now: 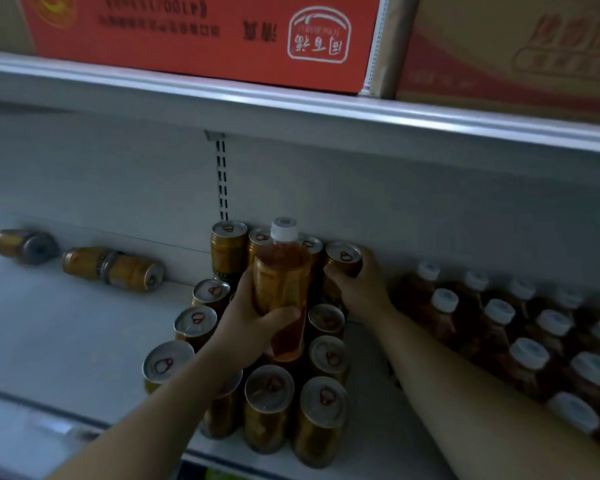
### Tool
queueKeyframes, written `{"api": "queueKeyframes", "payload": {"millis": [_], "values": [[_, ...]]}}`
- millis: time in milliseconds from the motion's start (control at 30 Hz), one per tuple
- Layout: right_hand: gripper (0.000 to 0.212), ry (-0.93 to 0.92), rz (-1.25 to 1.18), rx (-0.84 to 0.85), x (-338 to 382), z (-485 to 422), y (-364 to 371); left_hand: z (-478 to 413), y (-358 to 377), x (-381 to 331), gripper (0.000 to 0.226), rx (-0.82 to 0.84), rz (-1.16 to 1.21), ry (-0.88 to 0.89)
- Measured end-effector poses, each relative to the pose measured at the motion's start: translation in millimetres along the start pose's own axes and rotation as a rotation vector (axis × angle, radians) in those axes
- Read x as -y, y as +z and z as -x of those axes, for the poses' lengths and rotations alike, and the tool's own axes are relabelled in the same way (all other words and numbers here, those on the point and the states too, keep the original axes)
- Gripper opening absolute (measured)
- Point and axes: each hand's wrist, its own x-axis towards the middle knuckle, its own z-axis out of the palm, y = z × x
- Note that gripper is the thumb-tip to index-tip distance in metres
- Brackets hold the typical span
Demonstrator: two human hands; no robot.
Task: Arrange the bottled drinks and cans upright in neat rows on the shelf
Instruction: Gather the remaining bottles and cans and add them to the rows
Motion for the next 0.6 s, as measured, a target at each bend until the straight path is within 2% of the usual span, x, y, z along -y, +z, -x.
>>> {"api": "queueKeyframes", "payload": {"millis": [100, 233, 300, 367, 433, 533, 600], "values": [[0.066, 0.019, 0.135, -0.010, 3, -2, -1, -2, 1, -1, 0.087, 0.001, -0.030, -0.002], [0.095, 0.073, 0.358, 0.089, 19, 2, -14, -5, 1, -3, 0.074, 0.039, -0.055, 0.007], [0.090, 0.027, 0.510, 0.097, 35, 10, -28, -9, 0, -9, 0.061, 0.037, -0.084, 0.020], [0.072, -0.077, 0.684, 0.063, 50, 18, -50, -13, 1, -15, 0.060, 0.026, -0.107, 0.062], [0.067, -0.109, 0.816, 0.022, 60, 26, -80, -11, 8, -27, 0.056, 0.057, -0.154, 0.113], [0.068, -0.046, 0.935, -0.044, 65, 43, -129, -10, 28, -38, 0.040, 0.134, -0.183, 0.147], [0.076, 0.071, 0.982, -0.037, 62, 55, -156, -5, 49, -40, 0.049, 0.156, -0.166, 0.153]]}}
